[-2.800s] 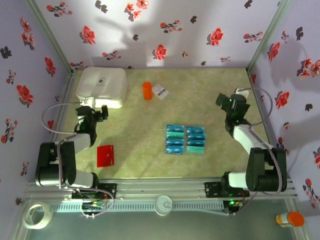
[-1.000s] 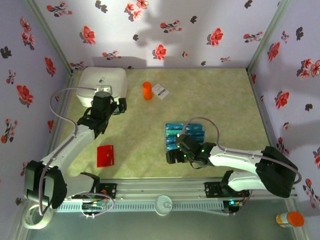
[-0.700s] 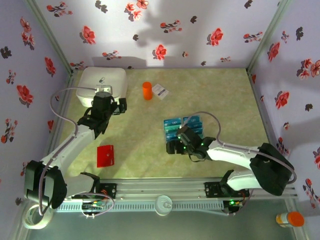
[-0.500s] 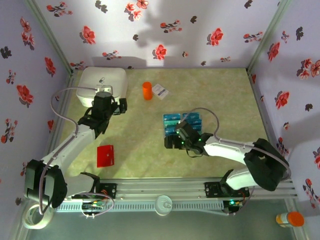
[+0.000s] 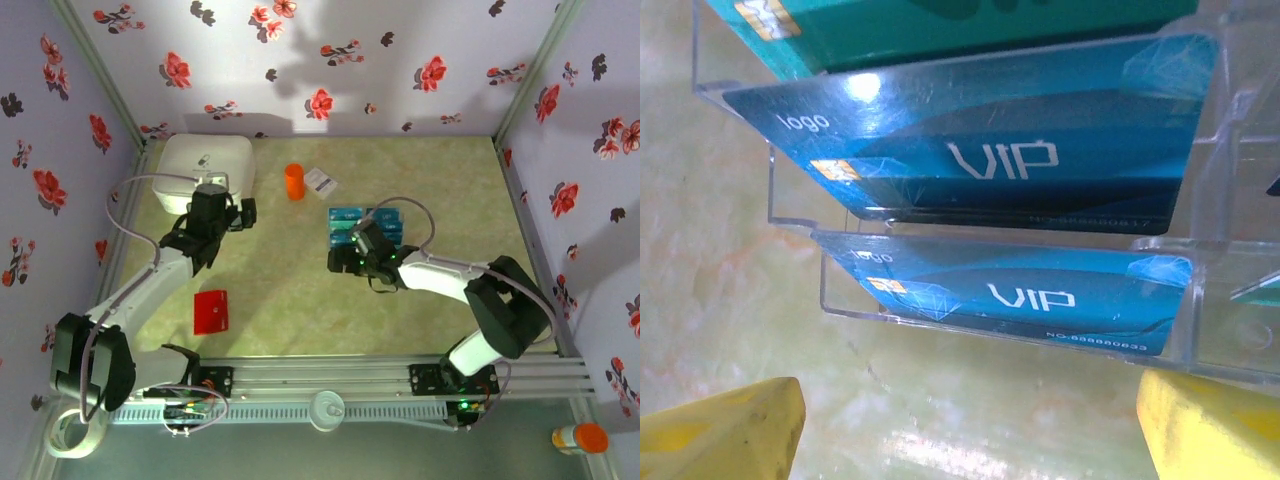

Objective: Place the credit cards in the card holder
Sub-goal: Move the storage box to the center of the table, then pick up the card holder from the bottom-left of the table.

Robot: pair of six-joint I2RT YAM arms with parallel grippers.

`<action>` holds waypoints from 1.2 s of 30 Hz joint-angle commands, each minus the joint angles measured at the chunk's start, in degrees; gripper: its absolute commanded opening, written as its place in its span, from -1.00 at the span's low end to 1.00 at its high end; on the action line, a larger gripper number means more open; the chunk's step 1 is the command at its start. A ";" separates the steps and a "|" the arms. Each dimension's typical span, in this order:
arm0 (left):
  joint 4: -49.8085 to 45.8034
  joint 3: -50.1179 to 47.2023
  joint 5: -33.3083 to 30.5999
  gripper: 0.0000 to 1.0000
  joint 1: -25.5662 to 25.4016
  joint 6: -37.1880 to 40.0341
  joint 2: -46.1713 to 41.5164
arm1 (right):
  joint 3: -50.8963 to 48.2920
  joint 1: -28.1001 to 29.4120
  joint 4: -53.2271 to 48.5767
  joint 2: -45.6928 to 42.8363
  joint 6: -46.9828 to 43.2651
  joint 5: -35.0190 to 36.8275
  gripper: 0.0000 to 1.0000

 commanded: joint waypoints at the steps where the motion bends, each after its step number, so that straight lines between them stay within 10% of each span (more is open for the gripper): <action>1: 0.28 -0.27 -0.56 1.00 -0.50 -0.74 0.43 | 2.79 -1.89 1.39 1.41 -1.96 -0.77 0.73; 17: -1.80 -1.81 -0.64 1.00 -0.86 -2.15 -2.72 | 4.75 -3.59 0.60 0.02 -2.89 -13.85 0.62; 36: -9.89 4.55 0.60 1.00 12.56 -1.33 -1.69 | 29.24 19.64 7.14 24.67 15.52 -19.13 0.11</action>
